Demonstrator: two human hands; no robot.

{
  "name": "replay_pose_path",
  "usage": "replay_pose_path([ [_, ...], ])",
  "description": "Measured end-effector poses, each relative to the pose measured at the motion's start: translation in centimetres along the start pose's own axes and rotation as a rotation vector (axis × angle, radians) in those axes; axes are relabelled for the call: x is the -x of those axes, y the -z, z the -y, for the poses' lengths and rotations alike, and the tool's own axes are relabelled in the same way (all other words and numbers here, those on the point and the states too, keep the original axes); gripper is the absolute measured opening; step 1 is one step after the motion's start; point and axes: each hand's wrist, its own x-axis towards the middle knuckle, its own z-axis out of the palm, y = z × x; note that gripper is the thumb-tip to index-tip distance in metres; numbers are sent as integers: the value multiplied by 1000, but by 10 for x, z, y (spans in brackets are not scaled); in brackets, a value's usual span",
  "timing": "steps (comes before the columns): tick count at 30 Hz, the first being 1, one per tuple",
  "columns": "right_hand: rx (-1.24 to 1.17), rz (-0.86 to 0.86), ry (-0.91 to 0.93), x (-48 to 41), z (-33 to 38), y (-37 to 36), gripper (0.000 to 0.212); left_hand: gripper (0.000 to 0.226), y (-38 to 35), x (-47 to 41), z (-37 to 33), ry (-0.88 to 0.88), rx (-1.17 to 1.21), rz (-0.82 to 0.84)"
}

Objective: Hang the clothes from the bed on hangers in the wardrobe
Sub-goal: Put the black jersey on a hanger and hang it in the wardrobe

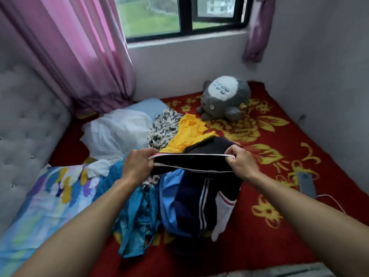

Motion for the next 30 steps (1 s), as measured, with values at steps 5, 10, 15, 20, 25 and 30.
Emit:
replay_pose_path([
  [5,68,-48,246,3,92,69,17,29,94,8,-6,-17,122,-142],
  [10,79,-104,395,9,161,109,20,14,164,35,-14,2,162,-307],
  [15,29,-43,435,24,188,94,26,14,189,108,-6,130,217,-362],
  [20,-143,213,426,63,192,46,26,31,191,219,-3,309,-103,-334],
  [25,-154,507,611,142,201,-7,24,56,172,357,-7,525,-156,-197],
  [30,-111,727,763,251,234,-49,35,72,176,516,-32,765,-194,-204],
])
